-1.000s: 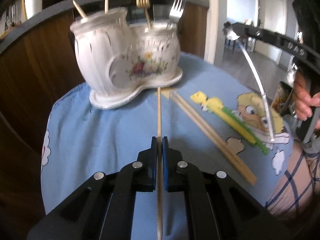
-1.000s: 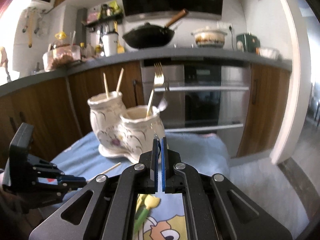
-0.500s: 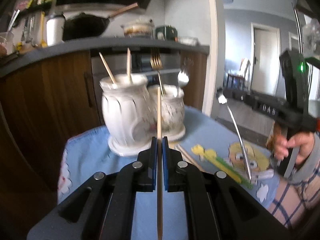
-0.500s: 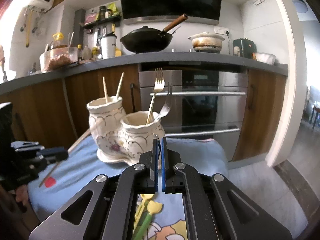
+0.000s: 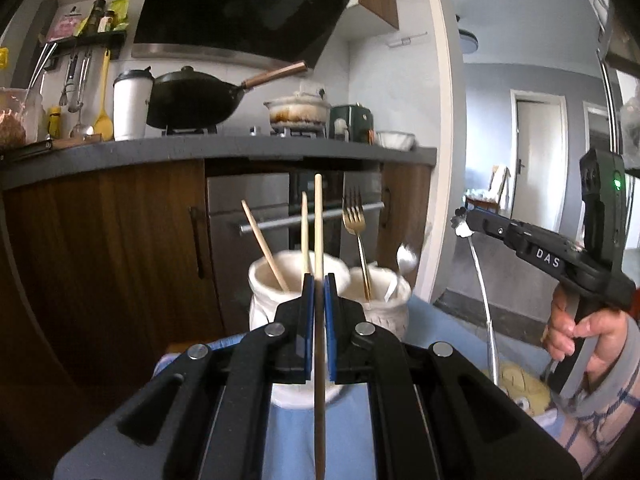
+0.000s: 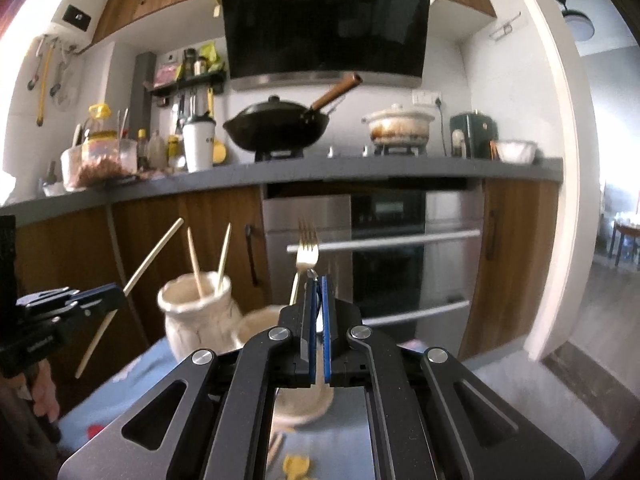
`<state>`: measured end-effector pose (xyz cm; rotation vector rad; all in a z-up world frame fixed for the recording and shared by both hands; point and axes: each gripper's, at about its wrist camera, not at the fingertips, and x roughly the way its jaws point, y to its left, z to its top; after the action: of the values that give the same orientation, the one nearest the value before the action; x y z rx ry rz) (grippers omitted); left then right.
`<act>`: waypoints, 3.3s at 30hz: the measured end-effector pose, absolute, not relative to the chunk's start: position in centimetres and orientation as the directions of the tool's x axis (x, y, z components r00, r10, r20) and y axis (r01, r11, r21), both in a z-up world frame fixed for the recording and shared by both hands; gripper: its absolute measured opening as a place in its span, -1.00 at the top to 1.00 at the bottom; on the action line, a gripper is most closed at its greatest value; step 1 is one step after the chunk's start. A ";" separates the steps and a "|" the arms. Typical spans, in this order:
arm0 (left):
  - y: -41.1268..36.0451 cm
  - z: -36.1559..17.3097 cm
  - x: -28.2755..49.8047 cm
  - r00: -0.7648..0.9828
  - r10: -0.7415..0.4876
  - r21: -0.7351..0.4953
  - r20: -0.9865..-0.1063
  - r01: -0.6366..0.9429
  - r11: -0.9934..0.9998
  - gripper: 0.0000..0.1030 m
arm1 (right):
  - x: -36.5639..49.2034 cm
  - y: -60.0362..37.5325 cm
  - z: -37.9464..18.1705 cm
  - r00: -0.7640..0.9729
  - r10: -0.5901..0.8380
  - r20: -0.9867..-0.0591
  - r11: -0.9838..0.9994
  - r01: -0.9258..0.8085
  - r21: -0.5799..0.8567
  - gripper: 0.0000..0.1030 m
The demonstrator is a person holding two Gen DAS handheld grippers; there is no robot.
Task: Organize utensils
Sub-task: 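Lift chopstick over tall pot with left tool while right carries spoon over short pot, then open left tool to drop chopstick in tall pot while right drops spoon in short pot, then move both tools back down to the loose utensils on the cloth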
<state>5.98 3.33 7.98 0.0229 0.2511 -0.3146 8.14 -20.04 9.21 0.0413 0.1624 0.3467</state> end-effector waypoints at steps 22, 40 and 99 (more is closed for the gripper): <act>3.1 10.3 17.6 0.947 -0.303 -0.173 -0.104 0.283 0.943 0.90 | 15.8 -16.9 11.8 0.992 0.118 0.052 0.990 -0.122 0.073 0.94; 3.2 7.2 12.3 0.962 -0.256 -0.055 -0.098 0.252 0.966 0.90 | 12.6 -15.2 6.9 0.993 0.110 0.045 0.992 -0.107 -0.064 0.94; 5.5 5.6 6.6 0.987 -0.148 -0.089 -0.058 0.143 0.986 -0.90 | 7.5 -19.1 6.1 0.982 0.188 0.025 0.978 -0.189 0.091 -0.90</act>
<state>6.62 5.47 5.56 -0.0845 0.0649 -0.1462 7.53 -19.13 6.09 0.0937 -0.0163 0.1897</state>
